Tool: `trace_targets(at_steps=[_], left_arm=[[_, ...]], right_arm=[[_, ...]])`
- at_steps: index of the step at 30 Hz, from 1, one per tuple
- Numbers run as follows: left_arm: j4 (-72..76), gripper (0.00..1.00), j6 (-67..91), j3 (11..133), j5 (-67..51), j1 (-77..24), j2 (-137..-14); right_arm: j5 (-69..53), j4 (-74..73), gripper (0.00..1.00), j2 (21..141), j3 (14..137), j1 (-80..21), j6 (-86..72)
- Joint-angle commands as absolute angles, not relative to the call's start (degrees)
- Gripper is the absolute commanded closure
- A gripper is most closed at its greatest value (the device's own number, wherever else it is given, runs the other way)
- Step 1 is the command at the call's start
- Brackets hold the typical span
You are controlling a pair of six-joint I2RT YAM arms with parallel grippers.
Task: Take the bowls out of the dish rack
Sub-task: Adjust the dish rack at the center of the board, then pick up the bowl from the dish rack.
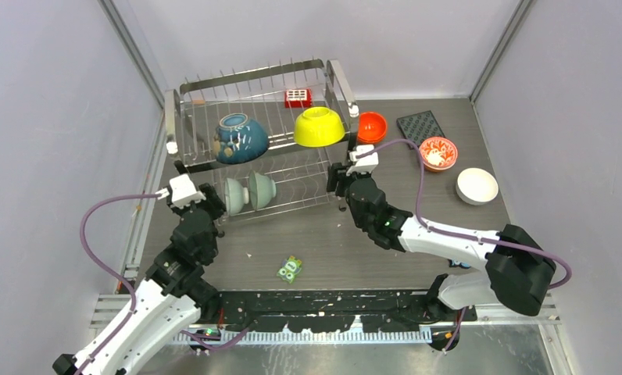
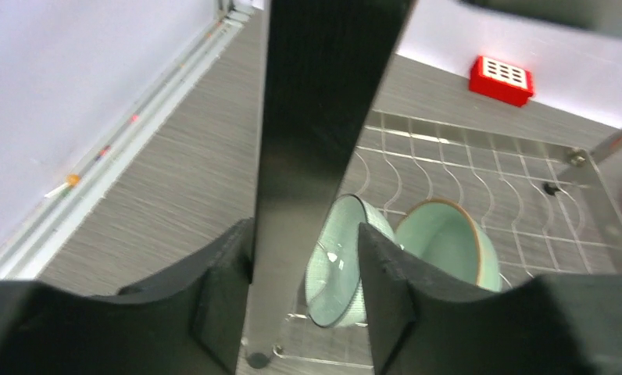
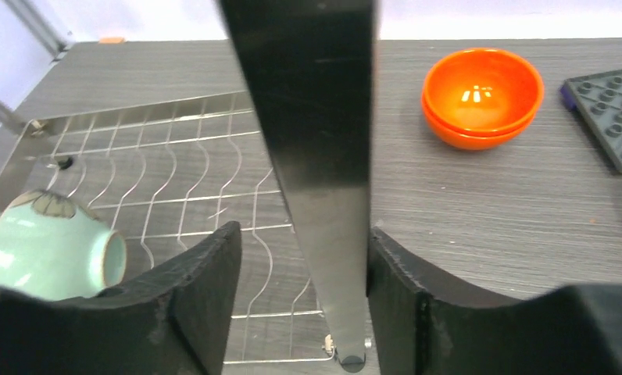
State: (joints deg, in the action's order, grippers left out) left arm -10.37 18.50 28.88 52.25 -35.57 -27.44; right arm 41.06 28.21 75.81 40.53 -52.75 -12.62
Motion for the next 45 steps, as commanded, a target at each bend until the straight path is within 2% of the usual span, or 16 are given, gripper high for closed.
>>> trace_targets(at_steps=[1, 12, 14, 23, 31, 38, 45], left_arm=[[-18.88, 0.44, 25.97, 28.84, 44.02, -36.84, -24.84], [-33.19, 0.20, 29.07, 34.84, 38.27, -36.83, -21.49], [-35.64, 0.01, 30.32, 36.41, 36.82, -36.88, -20.28], [-48.54, 0.00, 35.09, 41.70, 32.54, -36.89, -18.09], [-51.13, 0.00, 37.27, 41.92, 31.36, -36.85, -13.32], [-50.22, 0.00, 37.27, 40.71, 30.61, -36.91, -11.49], [-50.16, 0.00, 38.23, 40.19, 32.72, -36.86, -8.78]], right_arm=[[25.94, 26.25, 0.34, 74.08, 41.55, -56.68, -17.56], [21.27, 10.36, 0.11, 67.48, 46.54, -56.63, -15.91], [20.94, 6.11, 0.07, 65.30, 47.19, -56.62, -16.04], [20.41, -12.40, 0.04, 53.64, 47.44, -56.66, -18.44], [24.80, -22.65, 0.04, 41.18, 50.40, -56.68, -28.89], [17.62, -10.99, 0.02, 33.77, 49.94, -56.65, -42.06], [15.00, 5.08, 0.07, 38.40, 51.19, -56.65, -57.95]])
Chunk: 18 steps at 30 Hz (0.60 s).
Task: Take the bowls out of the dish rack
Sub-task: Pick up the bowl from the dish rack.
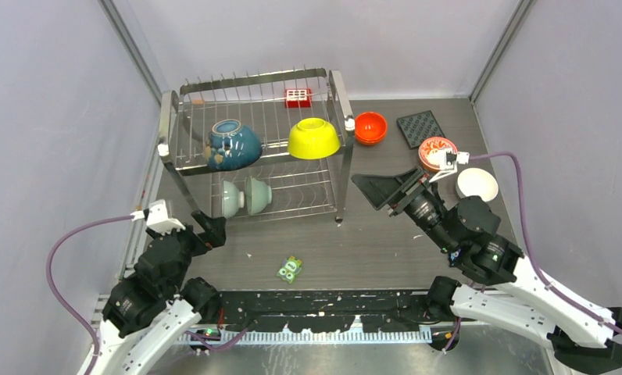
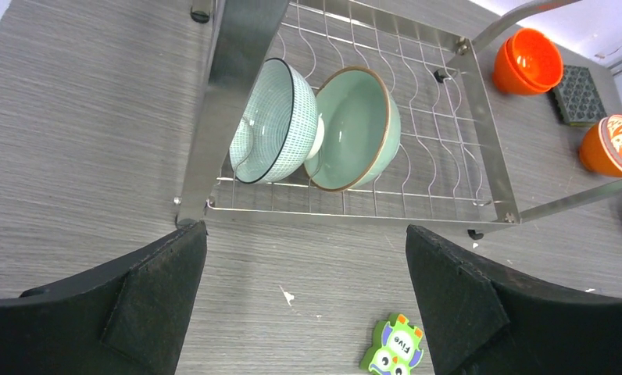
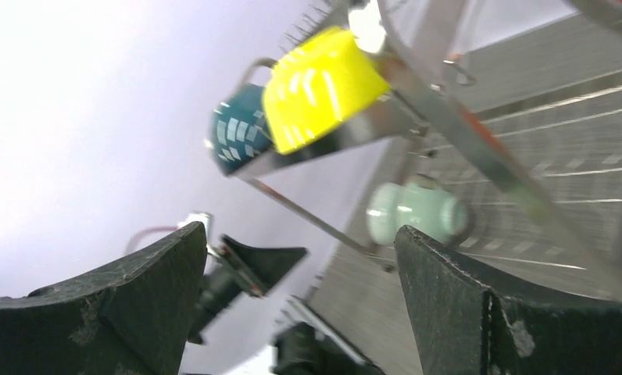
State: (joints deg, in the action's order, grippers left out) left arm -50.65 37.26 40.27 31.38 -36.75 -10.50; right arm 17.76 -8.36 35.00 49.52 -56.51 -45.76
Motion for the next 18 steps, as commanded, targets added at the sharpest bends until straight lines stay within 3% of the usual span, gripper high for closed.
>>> trace_targets(at_steps=[1, 12, 18], left_arm=[[-50.25, 0.00, 38.62, 40.21, 33.30, -36.86, -8.33], [-50.65, 0.02, 41.46, 39.72, 35.13, -36.83, -6.06], [-49.85, 0.02, 41.58, 40.06, 35.27, -36.91, -6.74]], right_arm=[[14.81, 7.12, 0.08, 39.40, 51.23, -56.68, -60.36], [18.40, 23.49, 0.13, 47.62, 48.21, -56.70, -76.80], [22.49, 21.22, 0.16, 49.84, 48.25, -57.30, -80.19]])
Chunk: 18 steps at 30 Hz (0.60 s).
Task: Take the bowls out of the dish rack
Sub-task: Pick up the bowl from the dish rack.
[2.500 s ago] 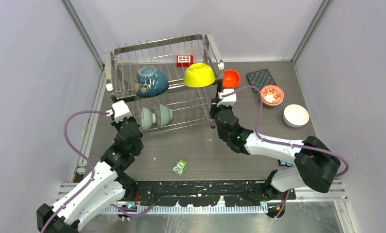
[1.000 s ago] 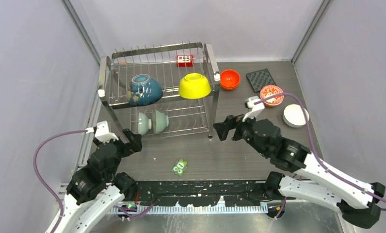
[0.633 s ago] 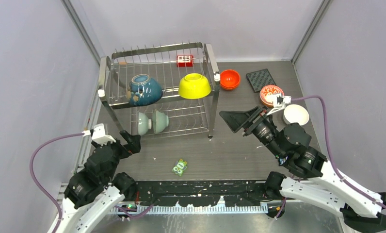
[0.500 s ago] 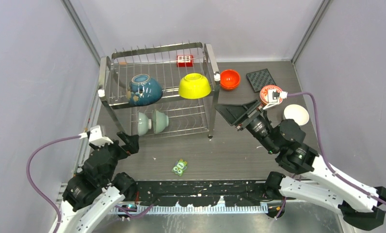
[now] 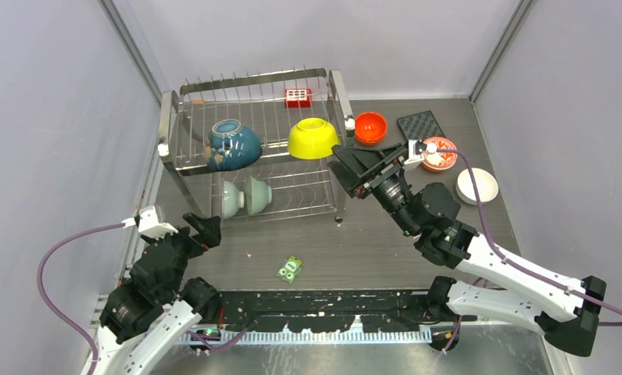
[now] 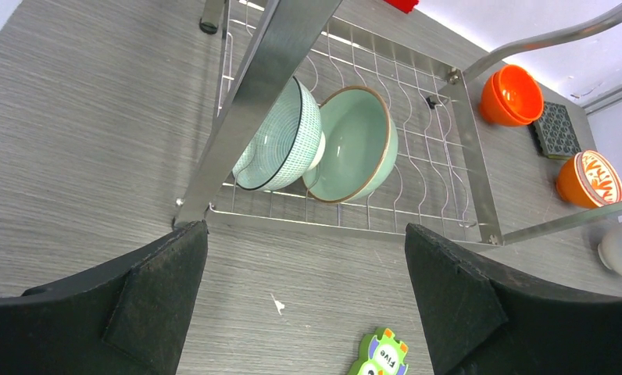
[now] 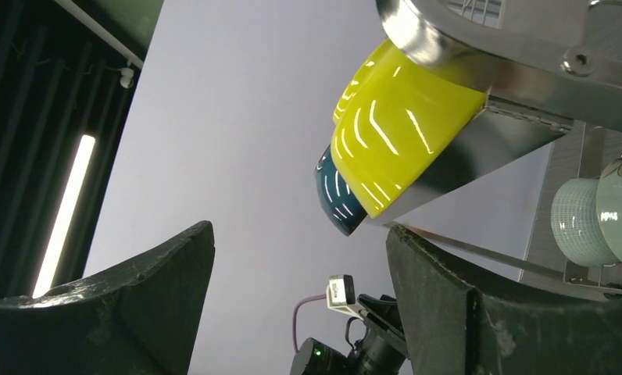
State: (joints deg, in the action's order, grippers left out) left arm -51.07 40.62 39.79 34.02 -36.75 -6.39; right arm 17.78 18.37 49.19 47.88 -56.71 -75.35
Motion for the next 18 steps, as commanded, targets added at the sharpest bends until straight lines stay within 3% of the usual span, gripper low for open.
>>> trace_targets(at_steps=[1, 18], left_arm=[[-49.83, 0.02, 41.56, 40.12, 35.25, -36.87, -6.91], [-48.76, 0.03, 42.33, 39.37, 34.58, -36.89, -7.24]], right_arm=[[23.08, 20.59, 0.16, 50.10, 48.32, -57.30, -80.42], [26.73, 25.84, 0.35, 55.65, 47.66, -57.39, -79.57]])
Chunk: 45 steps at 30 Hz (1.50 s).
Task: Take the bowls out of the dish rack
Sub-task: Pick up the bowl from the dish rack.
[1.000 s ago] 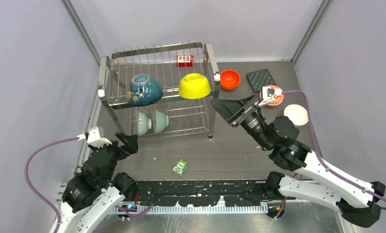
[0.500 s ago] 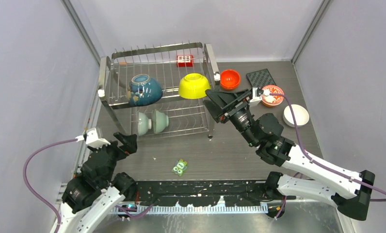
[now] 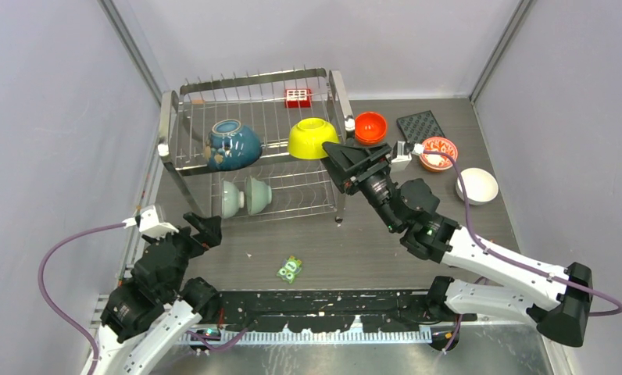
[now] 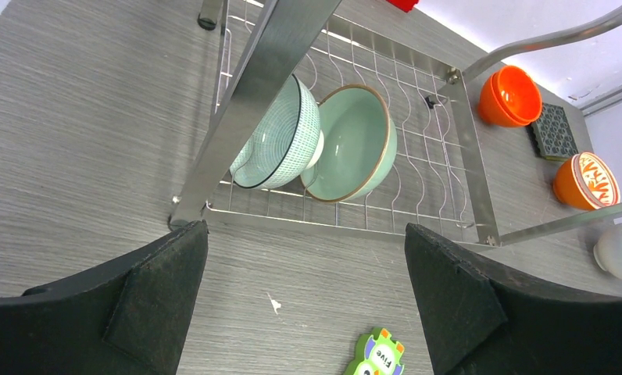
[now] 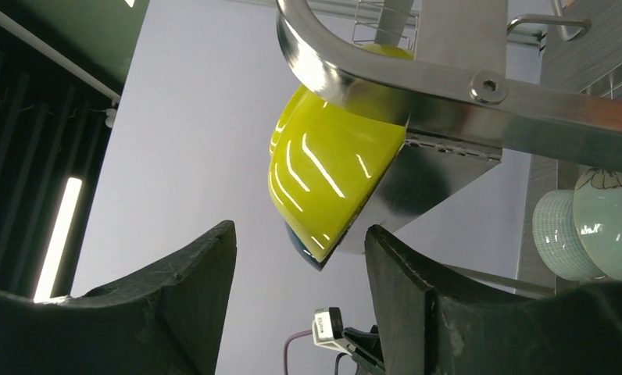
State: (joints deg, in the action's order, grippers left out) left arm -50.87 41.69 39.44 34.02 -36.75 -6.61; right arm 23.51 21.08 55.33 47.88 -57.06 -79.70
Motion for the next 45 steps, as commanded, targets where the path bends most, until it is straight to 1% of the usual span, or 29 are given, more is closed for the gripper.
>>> trace_targets(at_steps=[1, 9, 22, 31, 42, 45], left_arm=[[-48.78, 0.03, 42.47, 39.37, 34.50, -36.89, -7.23], [-47.49, 0.03, 43.83, 38.56, 33.17, -36.88, -7.22], [-47.44, 0.03, 44.60, 37.98, 32.63, -36.86, -7.38], [-47.67, 0.03, 44.91, 37.70, 32.43, -36.87, -7.26], [-47.94, 0.03, 45.25, 37.33, 31.99, -36.83, -7.22], [-48.00, 0.03, 45.27, 37.40, 31.99, -36.85, -7.15]], right_arm=[[26.92, 26.63, 0.36, 55.76, 47.28, -57.38, -79.24], [27.07, 32.13, 0.47, 56.41, 44.66, -57.39, -77.09], [27.00, 37.84, 0.55, 58.39, 43.60, -57.30, -75.95], [26.75, 40.90, 0.63, 59.82, 43.10, -57.33, -75.94], [26.71, 43.15, 0.76, 59.99, 41.76, -57.34, -75.70], [26.76, 43.35, 0.82, 60.05, 41.46, -57.25, -75.67]])
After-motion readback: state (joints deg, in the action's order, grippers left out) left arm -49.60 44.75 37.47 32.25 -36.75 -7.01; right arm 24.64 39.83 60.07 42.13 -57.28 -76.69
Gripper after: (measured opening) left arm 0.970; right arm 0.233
